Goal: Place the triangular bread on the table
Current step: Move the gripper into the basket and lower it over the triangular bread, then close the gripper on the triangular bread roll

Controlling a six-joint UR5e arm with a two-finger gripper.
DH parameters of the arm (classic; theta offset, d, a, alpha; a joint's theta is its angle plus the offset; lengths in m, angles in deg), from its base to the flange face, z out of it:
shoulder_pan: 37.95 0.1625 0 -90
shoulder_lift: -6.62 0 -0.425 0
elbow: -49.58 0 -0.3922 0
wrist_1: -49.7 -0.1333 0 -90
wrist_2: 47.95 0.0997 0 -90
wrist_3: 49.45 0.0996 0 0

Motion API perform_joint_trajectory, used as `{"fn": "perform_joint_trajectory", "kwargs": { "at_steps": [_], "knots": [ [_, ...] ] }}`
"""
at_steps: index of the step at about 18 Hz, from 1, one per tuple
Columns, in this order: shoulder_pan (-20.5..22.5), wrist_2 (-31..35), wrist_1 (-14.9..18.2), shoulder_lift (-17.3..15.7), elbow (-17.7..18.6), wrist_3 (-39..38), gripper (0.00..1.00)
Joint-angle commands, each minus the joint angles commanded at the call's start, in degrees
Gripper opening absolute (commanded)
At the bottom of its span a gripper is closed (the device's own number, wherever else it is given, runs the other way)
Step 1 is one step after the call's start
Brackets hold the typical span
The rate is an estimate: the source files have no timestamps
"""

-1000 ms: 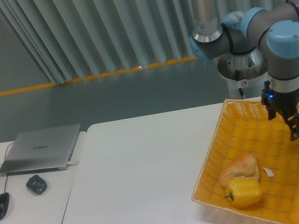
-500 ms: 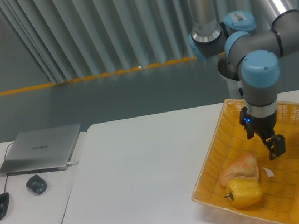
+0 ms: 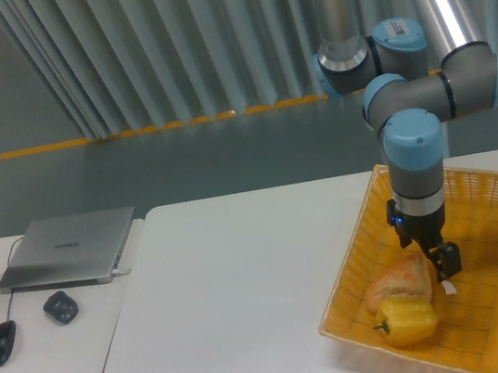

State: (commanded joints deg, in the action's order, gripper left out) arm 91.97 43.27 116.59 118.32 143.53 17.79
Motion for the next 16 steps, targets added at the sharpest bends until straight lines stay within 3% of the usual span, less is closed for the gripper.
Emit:
{"fn": "perform_joint_trajectory", "kwargs": {
  "at_steps": [3,6,8,10,13,16],
  "knots": [
    [-1.33,0.63,-2.11,1.41,0.00,-1.93,1.00],
    [-1.33,0.63,-2.11,1.41,0.00,-1.94,0.97],
    [-1.33,0.71,-2.11,1.41,-0.18,-1.94,0.80],
    [-1.33,1.59,-2.03,1.15,-0.61,-1.76,0.36],
    [-0.98,1.77,-2.03,0.62,-1.14,-1.24,0.16],
    [0.86,1.77,-1.24,-1.39,-1.50,3.23,0.02]
  ]
}}
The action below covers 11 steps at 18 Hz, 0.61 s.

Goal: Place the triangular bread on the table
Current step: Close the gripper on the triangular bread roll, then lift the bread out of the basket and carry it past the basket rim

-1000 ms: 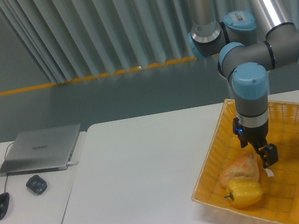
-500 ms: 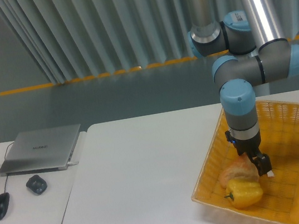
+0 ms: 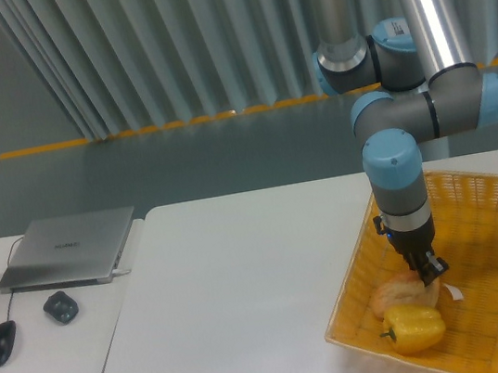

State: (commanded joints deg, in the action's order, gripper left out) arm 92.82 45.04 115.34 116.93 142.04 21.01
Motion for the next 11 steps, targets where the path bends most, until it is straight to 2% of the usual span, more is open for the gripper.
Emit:
{"fn": "perform_joint_trajectory", "kwargs": {
  "at_steps": [2,6,9,11],
  "knots": [
    [1.32,-0.09,0.36,-1.49,0.09,2.21,0.02],
    [5.71,-1.40,4.13,-4.57,-0.09,6.52,0.02],
    [8.35,-5.26,4.75,-5.81,-1.49,6.53,0.02],
    [9.32,-5.36,4.75,-5.90,-2.11,6.53,0.02]
  ]
}}
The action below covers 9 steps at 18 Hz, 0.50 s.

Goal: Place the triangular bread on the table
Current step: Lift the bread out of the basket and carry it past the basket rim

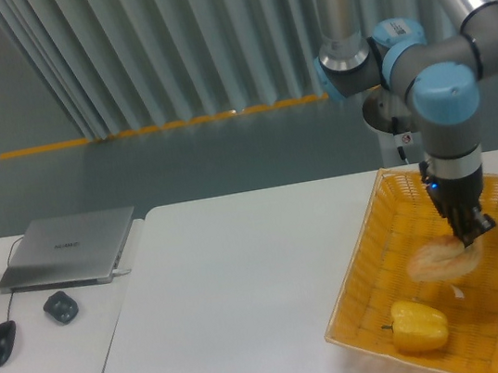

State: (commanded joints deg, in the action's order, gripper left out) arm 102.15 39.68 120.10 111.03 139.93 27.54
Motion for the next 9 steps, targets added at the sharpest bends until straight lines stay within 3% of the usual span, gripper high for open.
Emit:
{"fn": "perform_joint_trajectory", "kwargs": {
  "at_steps": [6,9],
  "knots": [
    [5.97,-0.09,-0.61,0.61,-0.70,4.57,0.03],
    [8.61,-0.09,-1.23,3.07,-3.51,4.31,0.03]
  ]
}}
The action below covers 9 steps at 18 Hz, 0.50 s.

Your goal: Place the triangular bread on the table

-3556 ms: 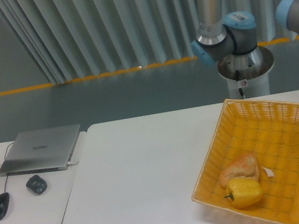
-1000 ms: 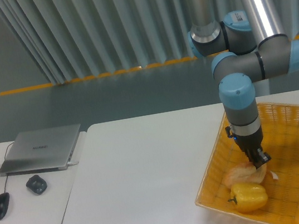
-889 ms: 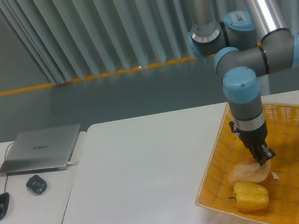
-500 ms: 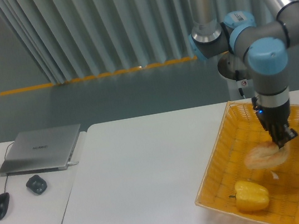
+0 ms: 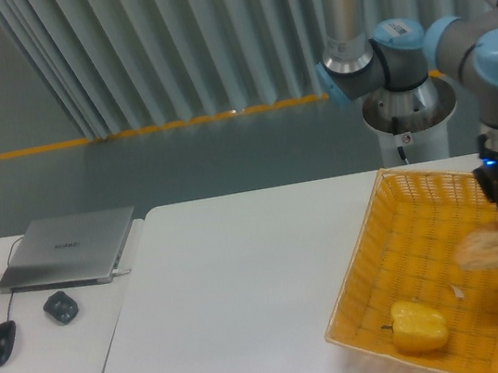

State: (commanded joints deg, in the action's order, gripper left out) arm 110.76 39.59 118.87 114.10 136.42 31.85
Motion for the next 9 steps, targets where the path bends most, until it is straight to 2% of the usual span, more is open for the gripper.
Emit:
{"fn": "perform_joint_trajectory", "kwargs": {
  "at_steps": [3,5,7,9],
  "knots": [
    [2.02,-0.35,-0.70,1.76,-2.21,-0.53,0.03],
    [3.16,-2.80,-2.63,2.82,-3.44,0.08,0.03],
    [3.96,-4.39,-7.27,4.74,-4.40,0.43,0.03],
    [4.14,-4.39,-9.22,6.15,-4.76,0.87,0.03]
  ]
}}
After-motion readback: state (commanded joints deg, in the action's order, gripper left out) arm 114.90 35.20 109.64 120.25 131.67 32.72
